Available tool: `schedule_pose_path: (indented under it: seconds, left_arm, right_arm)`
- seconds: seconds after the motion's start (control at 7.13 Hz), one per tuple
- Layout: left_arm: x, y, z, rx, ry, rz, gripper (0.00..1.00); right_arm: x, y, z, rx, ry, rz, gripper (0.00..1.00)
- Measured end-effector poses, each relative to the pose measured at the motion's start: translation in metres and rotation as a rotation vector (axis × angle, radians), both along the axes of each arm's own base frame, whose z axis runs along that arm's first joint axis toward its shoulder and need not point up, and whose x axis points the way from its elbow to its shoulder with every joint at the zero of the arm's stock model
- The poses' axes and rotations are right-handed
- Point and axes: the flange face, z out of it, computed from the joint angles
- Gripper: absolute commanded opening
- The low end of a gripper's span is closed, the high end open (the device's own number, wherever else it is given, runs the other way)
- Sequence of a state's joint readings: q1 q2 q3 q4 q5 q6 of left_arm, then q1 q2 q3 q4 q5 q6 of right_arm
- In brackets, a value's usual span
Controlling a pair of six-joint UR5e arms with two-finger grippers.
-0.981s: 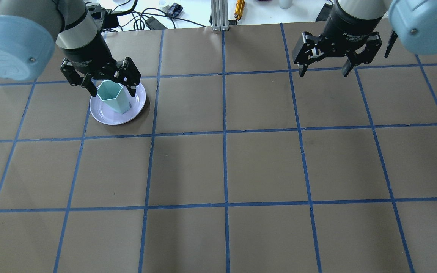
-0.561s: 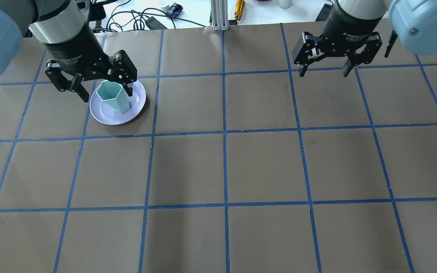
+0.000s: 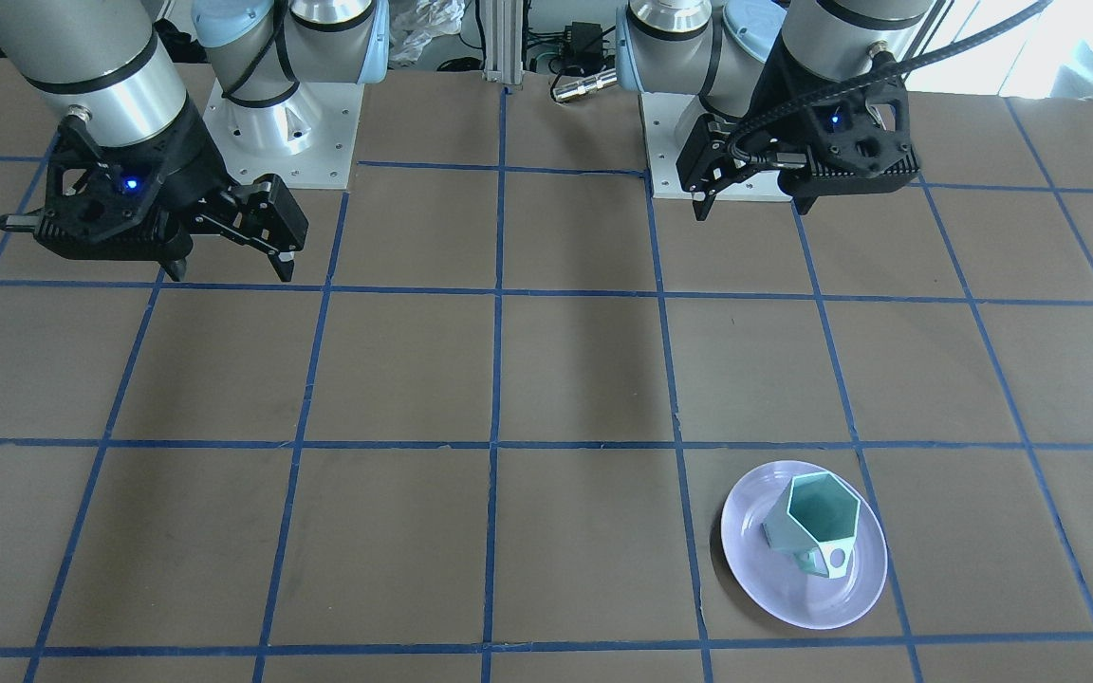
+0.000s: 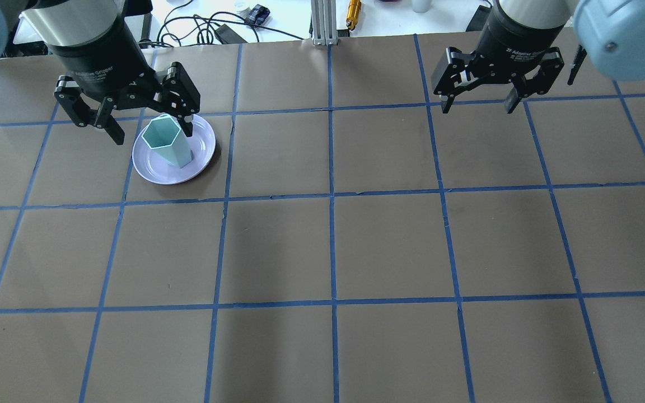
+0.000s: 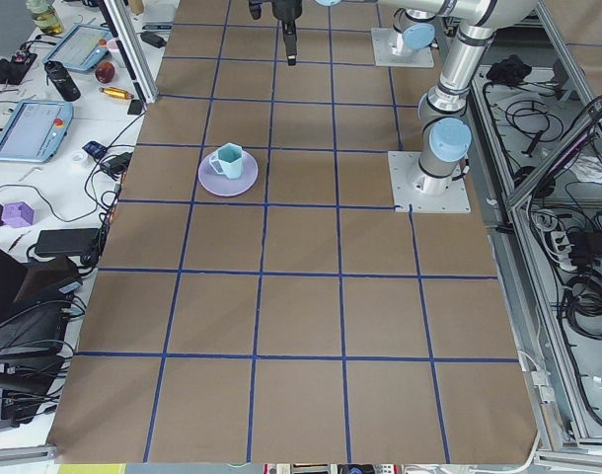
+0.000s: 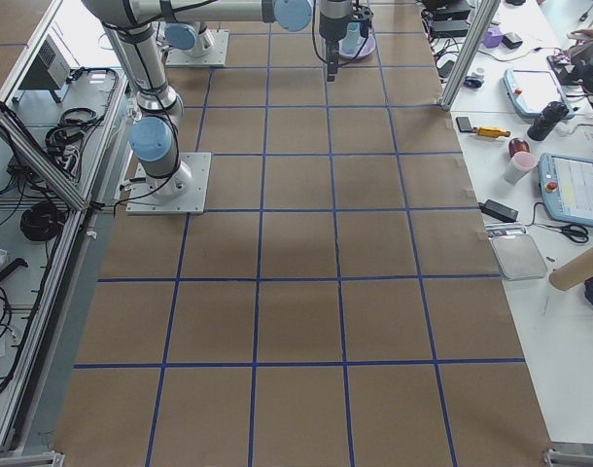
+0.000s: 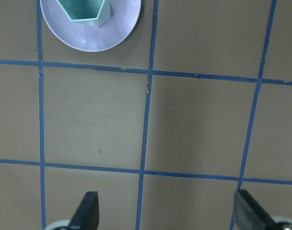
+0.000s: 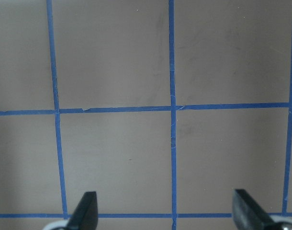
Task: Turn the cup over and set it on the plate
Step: 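Open the left gripper and raise it away from the mug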
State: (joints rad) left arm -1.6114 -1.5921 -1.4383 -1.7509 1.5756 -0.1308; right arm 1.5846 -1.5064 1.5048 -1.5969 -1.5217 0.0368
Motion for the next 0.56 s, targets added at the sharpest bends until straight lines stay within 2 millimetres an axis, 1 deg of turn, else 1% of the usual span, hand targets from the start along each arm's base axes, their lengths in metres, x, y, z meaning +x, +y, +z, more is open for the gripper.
schedule_pose_path:
  seconds: [0.56]
  left_arm:
    - [0.0028,0.0030,0.0077,-0.016,0.002,-0.014,1.00]
  right_arm:
    - [0.0000,0.0000,0.0000,0.000,0.000,0.000,1.00]
